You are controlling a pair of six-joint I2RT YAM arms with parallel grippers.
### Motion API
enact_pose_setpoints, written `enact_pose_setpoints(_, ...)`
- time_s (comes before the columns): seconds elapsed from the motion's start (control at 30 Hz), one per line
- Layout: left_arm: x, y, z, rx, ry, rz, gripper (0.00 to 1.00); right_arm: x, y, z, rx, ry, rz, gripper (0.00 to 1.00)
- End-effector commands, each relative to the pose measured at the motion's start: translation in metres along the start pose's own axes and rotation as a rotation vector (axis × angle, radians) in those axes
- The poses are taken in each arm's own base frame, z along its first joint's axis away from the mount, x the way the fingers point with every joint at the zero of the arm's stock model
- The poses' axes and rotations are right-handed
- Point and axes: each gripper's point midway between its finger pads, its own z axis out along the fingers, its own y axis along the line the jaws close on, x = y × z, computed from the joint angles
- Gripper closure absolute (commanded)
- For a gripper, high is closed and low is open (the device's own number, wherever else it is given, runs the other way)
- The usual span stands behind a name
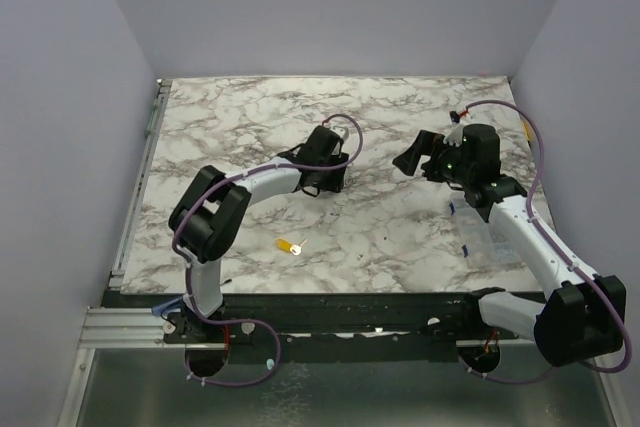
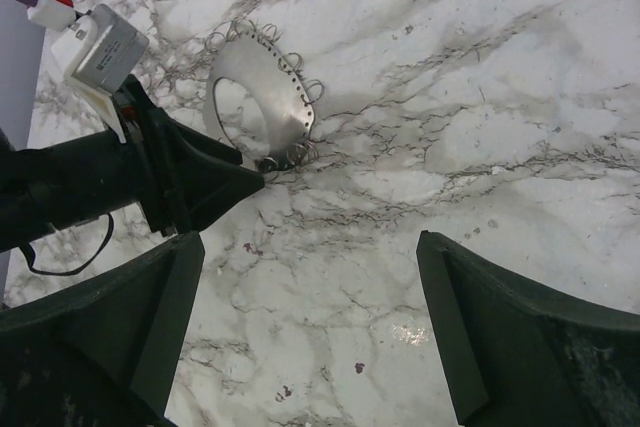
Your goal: Put the keys on the keyring
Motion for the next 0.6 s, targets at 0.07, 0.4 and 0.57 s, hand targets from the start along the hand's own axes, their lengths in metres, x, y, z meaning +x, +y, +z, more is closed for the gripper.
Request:
enact_pose_setpoints(0.07,0.008,0.001,0.011,-0.038,0.027,0.013,0.52,0.009,0.001,0.002,-0.019,0.027,-0.013,0.00)
enact_pose_setpoints(0.4,0.010,0.003,0.019,-0.095,0.021,0.043,0.61,0.010,0.002,0.003,-0.024,0.038,-0.009,0.00)
enact_pose_setpoints(0.57,0.006,-0.001,0.019,-0.113,0.004,0.062,0.64,0.010,0.003,0.003,-0.027,0.039,-0.010,0.00)
